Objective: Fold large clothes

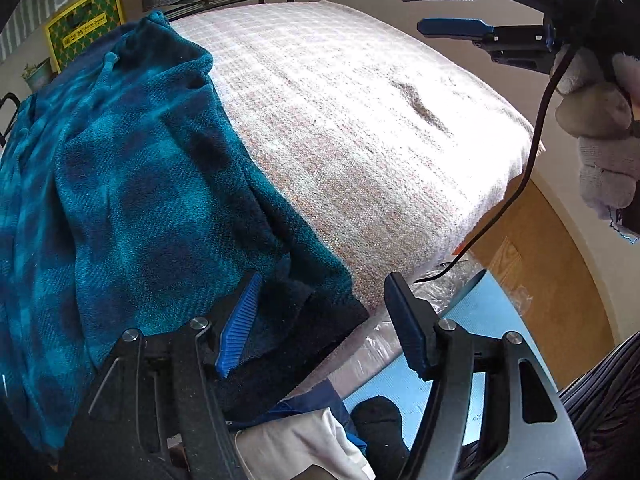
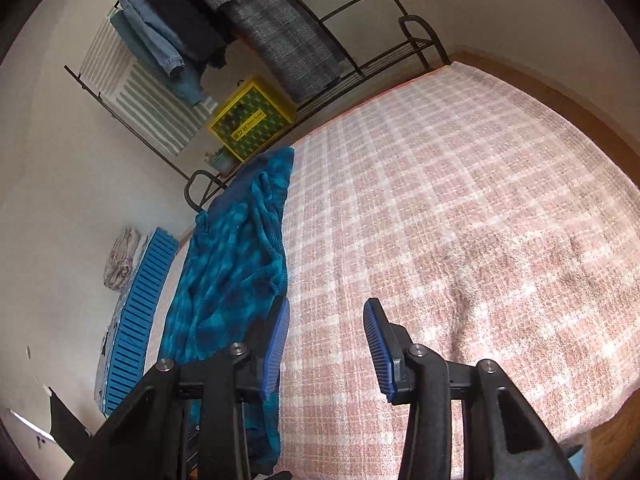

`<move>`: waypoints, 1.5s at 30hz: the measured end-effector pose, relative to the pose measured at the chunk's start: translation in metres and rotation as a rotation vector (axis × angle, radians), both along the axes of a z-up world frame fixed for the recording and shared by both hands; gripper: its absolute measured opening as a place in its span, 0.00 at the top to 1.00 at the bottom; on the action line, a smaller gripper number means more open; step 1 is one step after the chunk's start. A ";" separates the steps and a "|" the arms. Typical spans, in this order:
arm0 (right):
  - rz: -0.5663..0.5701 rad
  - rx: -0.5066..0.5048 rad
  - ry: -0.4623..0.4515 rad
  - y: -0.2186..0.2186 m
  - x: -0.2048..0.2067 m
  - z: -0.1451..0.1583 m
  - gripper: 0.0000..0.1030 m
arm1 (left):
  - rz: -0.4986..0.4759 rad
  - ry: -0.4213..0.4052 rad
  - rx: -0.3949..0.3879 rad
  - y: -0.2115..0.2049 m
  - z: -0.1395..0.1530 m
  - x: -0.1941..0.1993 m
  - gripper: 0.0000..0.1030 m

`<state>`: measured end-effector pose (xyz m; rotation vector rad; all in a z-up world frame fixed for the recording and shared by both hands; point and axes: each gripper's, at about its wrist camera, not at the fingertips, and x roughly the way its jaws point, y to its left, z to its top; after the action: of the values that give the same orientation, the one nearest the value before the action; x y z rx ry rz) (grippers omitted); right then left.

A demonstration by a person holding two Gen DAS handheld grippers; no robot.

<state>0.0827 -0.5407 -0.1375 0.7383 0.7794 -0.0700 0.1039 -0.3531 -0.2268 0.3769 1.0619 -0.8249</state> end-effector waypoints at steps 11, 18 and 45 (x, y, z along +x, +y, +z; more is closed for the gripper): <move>0.054 0.048 0.009 0.023 0.057 -0.018 0.46 | 0.178 0.163 -0.263 0.066 0.025 0.036 0.89; 0.082 0.124 0.039 0.037 0.139 -0.045 0.38 | 0.202 0.159 -0.336 0.083 0.044 0.031 0.89; 0.255 -0.359 0.246 0.164 0.272 -0.004 0.92 | 0.376 0.280 -0.492 0.175 0.032 0.048 0.90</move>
<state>0.3545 -0.3772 -0.1414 0.2887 1.0566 -0.0686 0.1518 -0.1783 -0.1947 -0.3553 1.0996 -0.7789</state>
